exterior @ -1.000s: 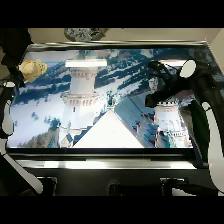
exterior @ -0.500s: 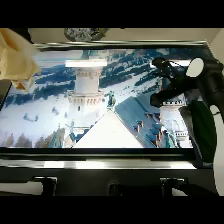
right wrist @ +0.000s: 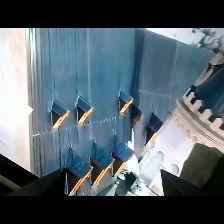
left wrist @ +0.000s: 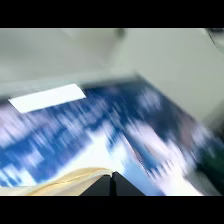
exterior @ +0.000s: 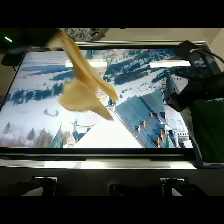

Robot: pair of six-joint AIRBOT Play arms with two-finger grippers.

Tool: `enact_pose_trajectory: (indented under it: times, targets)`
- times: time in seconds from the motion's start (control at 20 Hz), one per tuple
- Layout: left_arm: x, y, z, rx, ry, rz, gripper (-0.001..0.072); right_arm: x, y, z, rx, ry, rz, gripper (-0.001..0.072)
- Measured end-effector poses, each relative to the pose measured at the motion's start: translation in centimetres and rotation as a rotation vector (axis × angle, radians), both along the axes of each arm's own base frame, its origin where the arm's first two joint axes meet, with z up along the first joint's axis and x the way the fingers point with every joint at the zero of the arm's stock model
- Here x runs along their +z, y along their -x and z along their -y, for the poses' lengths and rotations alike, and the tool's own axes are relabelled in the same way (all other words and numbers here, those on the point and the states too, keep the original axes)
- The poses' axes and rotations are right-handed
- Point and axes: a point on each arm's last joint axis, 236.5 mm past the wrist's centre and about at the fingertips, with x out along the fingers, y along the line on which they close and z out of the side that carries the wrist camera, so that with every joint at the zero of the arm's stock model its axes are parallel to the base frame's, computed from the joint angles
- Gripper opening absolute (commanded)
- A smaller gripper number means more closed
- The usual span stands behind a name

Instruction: Fold the shirts.

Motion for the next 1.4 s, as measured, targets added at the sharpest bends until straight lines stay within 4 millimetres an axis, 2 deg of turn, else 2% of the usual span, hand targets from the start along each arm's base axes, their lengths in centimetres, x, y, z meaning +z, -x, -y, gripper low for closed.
enact_pose_trajectory:
  times: [0.1,0.15,0.2,0.25,0.3,0.35,0.45,0.55,0.6,0.7,0.8,0.85,0.95,1.0,1.1,1.2,1.3,1.4]
  targets:
    - [-6.6,3.8,5.4,-0.163,-0.092,-0.153,0.0022,1.7,1.3,1.0,-0.019,0.028,0.05,0.0668]
    - [-9.9,6.1,7.8,-0.237,-0.133,-0.227,0.0072,2.4,1.8,1.4,-0.027,0.039,0.073,0.0663]
    - [-13.1,8.3,10.0,-0.297,-0.167,-0.294,0.0302,2.9,2.3,1.8,-0.035,0.048,0.089,0.0666]
    - [-15.5,10.2,11.7,-0.336,-0.19,-0.346,0.0676,3.3,2.5,2.0,-0.039,0.055,0.102,0.0667]
    - [-17.5,11.6,12.9,-0.364,-0.211,-0.382,0.072,3.5,2.6,2.3,-0.043,0.064,0.111,0.0668]
    - [-19.0,12.7,13.6,-0.373,-0.23,-0.417,0.072,3.6,2.7,2.4,-0.047,0.069,0.117,0.0674]
    - [-20.0,12.8,13.5,-0.35,-0.255,-0.436,0.072,3.4,2.5,2.5,-0.047,0.075,0.108,0.0688]
    - [-20.5,10.8,11.0,-0.271,-0.31,-0.444,0.072,1.9,2.5,2.3,-0.038,0.075,0.045,0.0689]
    - [-21.0,9.9,9.2,-0.227,-0.338,-0.466,0.0719,0.6,2.6,1.8,-0.025,0.064,-0.008,0.0695]
    - [-23.5,9.0,5.1,-0.147,-0.399,-0.567,0.0719,-2.8,3.1,0.2,0.023,0.021,-0.125,0.0706]
    - [-27.1,10.1,2.3,-0.105,-0.435,-0.708,0.0707,-7.1,4.0,-1.6,0.066,-0.038,-0.249,0.0707]
    - [-29.2,11.4,1.7,-0.101,-0.428,-0.79,0.0707,-9.3,4.7,-2.4,0.083,-0.069,-0.309,0.0707]
    - [-32.4,13.7,2.1,-0.104,-0.39,-0.901,0.0703,-13.6,6.7,-3.6,0.104,-0.117,-0.432,0.0708]
    - [-33.9,14.9,2.7,-0.107,-0.372,-0.943,0.0665,-15.7,7.8,-3.9,0.106,-0.131,-0.491,0.0707]
    - [-36.4,16.4,3.8,-0.095,-0.346,-0.98,0.0665,-18.9,9.6,-4.1,0.102,-0.146,-0.569,0.0707]
    - [-38.3,16.8,4.7,-0.07,-0.327,-0.99,0.0665,-21.2,10.6,-4.0,0.085,-0.148,-0.603,0.0707]
    - [-39.8,16.7,5.4,-0.038,-0.303,-1.01,0.0664,-22.8,10.4,-3.6,0.036,-0.143,-0.596,0.0707]
    - [-41.0,16.7,6.4,-0.016,-0.271,-1.035,0.0591,-23.7,9.6,-3.0,-0.03,-0.133,-0.569,0.0708]
